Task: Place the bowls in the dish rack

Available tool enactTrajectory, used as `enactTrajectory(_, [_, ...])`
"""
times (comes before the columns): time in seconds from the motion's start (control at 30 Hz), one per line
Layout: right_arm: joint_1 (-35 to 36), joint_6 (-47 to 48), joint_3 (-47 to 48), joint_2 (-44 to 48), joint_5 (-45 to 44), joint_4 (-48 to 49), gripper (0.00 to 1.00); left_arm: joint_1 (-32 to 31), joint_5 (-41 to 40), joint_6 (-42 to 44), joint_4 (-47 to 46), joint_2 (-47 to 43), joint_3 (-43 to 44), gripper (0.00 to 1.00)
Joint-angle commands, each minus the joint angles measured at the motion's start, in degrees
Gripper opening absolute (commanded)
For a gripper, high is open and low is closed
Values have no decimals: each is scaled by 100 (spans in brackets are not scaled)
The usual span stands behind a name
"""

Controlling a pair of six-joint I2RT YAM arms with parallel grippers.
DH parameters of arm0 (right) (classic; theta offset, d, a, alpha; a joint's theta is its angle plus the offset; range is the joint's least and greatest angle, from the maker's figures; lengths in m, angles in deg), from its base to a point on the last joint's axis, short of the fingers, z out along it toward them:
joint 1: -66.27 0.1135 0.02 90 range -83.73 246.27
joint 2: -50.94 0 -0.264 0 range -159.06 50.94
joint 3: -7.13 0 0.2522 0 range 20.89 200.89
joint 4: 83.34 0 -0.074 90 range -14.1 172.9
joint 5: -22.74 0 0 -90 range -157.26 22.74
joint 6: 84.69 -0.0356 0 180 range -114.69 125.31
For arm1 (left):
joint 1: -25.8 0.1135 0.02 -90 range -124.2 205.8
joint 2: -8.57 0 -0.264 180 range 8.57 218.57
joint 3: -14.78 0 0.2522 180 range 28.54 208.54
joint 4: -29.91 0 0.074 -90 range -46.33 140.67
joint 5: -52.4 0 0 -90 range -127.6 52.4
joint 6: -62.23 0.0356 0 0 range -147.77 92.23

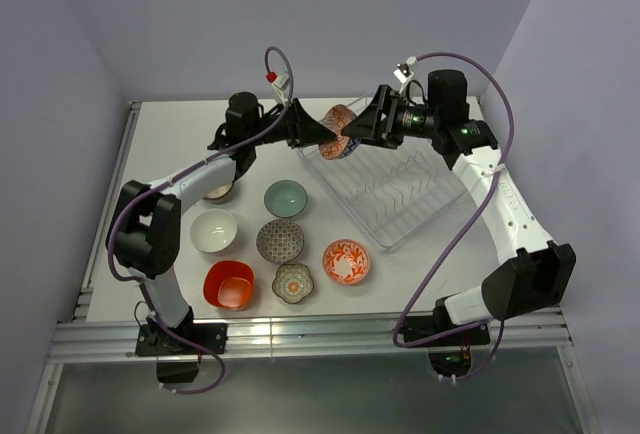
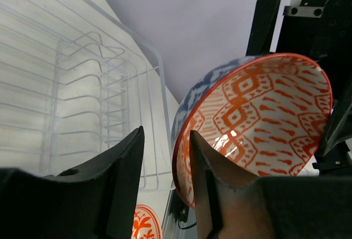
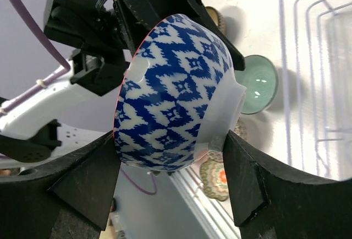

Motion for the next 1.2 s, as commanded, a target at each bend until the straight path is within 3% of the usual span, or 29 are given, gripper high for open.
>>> enactTrajectory(0.0, [-133, 556, 289, 272, 171, -70, 0, -4, 108, 351, 238, -329, 192, 44])
enactTrajectory(0.17, [-282, 1179, 236, 466, 92, -562, 0, 49, 99, 501, 511, -452, 139, 52])
enactTrajectory(0.4, [-493, 2813, 297, 729, -566, -2257, 0, 339, 3, 1361, 1581, -820, 245, 70])
enactTrajectory(0.47, [-493, 3385, 245, 835, -847, -2539, 0, 409, -163, 1686, 2003, -926, 393, 96])
enactTrajectory(0.5, [-519, 3586, 175, 887, -944, -2749, 0, 409, -295, 2105, 2328, -988, 481, 99])
enactTrajectory(0.57, [-520, 3956, 61, 975, -1233, -2961, 0, 418, -507, 2520, 2953, -1049, 605, 100])
enactTrajectory(0.77, [-511, 4484, -396, 1072, -1692, -3217, 0, 514, -858, 2997, 3420, -1533, 403, 99])
enactTrajectory(1.17, [-124, 4617, -1091, 1142, -2562, -3068, 0, 805, -1113, 3164, 3579, -1709, 341, 99])
